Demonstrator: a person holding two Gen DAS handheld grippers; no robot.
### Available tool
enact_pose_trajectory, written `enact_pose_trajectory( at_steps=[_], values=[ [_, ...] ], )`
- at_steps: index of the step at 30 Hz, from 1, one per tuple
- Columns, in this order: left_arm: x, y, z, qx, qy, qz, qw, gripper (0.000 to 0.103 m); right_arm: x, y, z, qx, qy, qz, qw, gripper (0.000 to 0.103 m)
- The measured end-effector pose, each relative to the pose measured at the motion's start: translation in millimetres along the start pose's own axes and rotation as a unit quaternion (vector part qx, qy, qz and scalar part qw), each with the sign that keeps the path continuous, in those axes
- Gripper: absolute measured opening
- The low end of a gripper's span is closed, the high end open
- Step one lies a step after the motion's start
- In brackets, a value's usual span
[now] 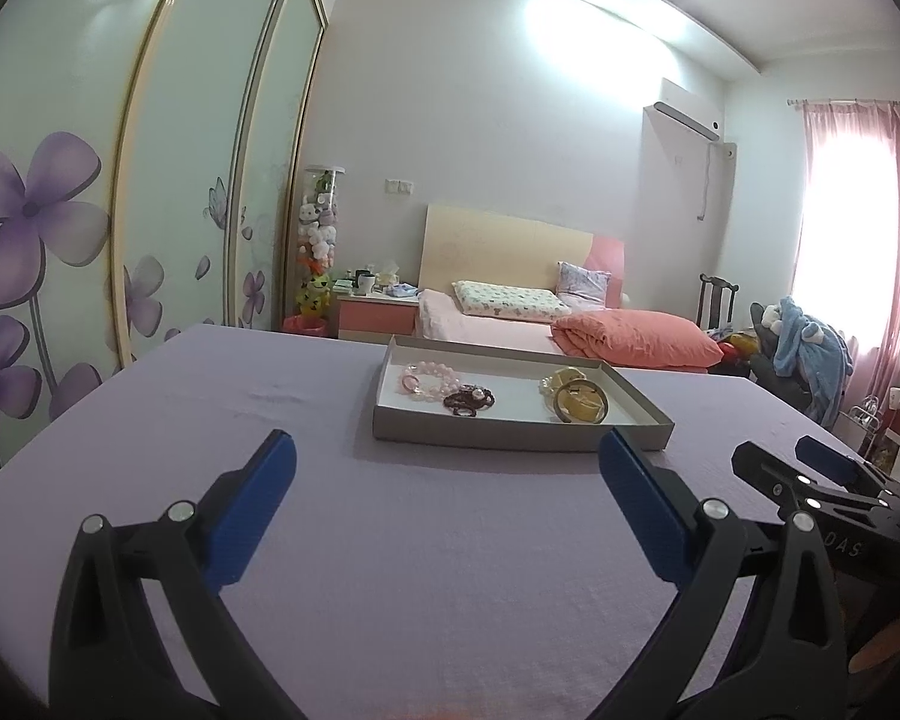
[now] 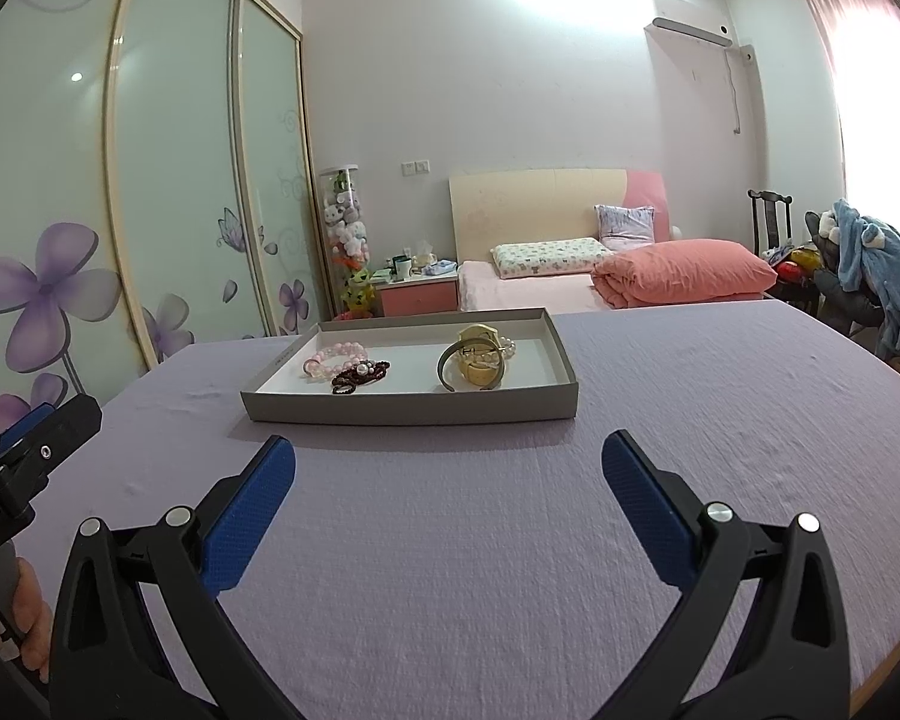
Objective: Organize jewelry
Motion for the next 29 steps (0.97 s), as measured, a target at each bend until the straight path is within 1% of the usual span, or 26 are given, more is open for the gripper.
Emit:
enact_pose_trajectory(
  at_steps=[15,29],
  values=[
    [1.8,-4.0,-0.9,0.001,0.006,-0.007,1.0000,0.099,1.3,-1.0,-0.8,0.000,0.004,0.000,1.000,0.101],
    [1.8,-7.0,-0.5,0.003,0.005,-0.006,1.0000,0.099,0.5,-0.5,-3.6,0.000,0.008,0.001,1.000,0.101]
  ],
)
Point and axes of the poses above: each gripper's, at about its wrist camera, not at the fingertips, and x roughly the way its jaws point, y to its left, z to its top, the point moved 5 cm from there along x, roughly the way its jaws point, and after that the axes turned 15 degrees about -z, right-handed, at the moved point
